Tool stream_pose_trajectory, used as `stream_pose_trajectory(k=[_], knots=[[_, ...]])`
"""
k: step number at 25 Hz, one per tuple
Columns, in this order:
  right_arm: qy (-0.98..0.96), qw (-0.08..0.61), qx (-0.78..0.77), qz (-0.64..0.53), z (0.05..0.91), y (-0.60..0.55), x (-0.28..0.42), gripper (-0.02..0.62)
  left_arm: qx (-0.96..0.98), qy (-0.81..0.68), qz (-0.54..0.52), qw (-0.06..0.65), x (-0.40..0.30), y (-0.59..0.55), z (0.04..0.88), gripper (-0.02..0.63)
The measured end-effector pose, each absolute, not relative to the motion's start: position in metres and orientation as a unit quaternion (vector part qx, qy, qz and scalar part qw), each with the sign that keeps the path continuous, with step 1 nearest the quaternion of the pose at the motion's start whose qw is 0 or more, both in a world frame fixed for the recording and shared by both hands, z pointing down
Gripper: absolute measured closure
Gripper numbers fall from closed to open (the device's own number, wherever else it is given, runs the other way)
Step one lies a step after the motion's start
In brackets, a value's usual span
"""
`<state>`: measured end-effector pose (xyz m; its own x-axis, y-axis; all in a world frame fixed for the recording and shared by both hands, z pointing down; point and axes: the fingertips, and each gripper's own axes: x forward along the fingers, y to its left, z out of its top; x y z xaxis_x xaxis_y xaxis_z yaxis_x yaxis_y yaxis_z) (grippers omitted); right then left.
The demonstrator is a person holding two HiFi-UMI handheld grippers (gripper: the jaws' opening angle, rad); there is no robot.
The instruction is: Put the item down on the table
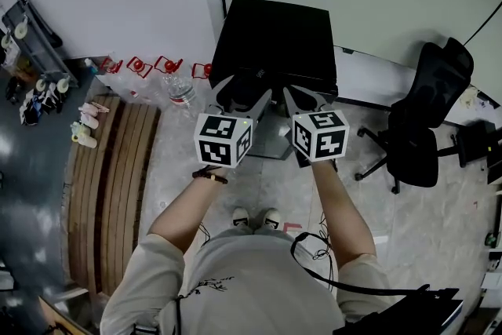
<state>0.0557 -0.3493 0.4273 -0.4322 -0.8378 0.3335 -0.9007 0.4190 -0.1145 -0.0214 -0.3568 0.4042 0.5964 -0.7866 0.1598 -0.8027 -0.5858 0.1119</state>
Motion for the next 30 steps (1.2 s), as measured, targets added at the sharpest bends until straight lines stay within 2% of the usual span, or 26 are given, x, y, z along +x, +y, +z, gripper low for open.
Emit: stream_pose_trajectory(k=[11,30], knots=[[-0.836,0.127,0.51,0.159,0.433,-0.417,0.05,0.589,0.877,-0.472,0.07,0.055,-0.008,-0.441,0.421,0.27],[-0.836,0.141,0.501,0.171,0.455,-0.439,0.055,0.589,0.863,-0.48,0.148,0.055,0.0,-0.468,0.472,0.27]])
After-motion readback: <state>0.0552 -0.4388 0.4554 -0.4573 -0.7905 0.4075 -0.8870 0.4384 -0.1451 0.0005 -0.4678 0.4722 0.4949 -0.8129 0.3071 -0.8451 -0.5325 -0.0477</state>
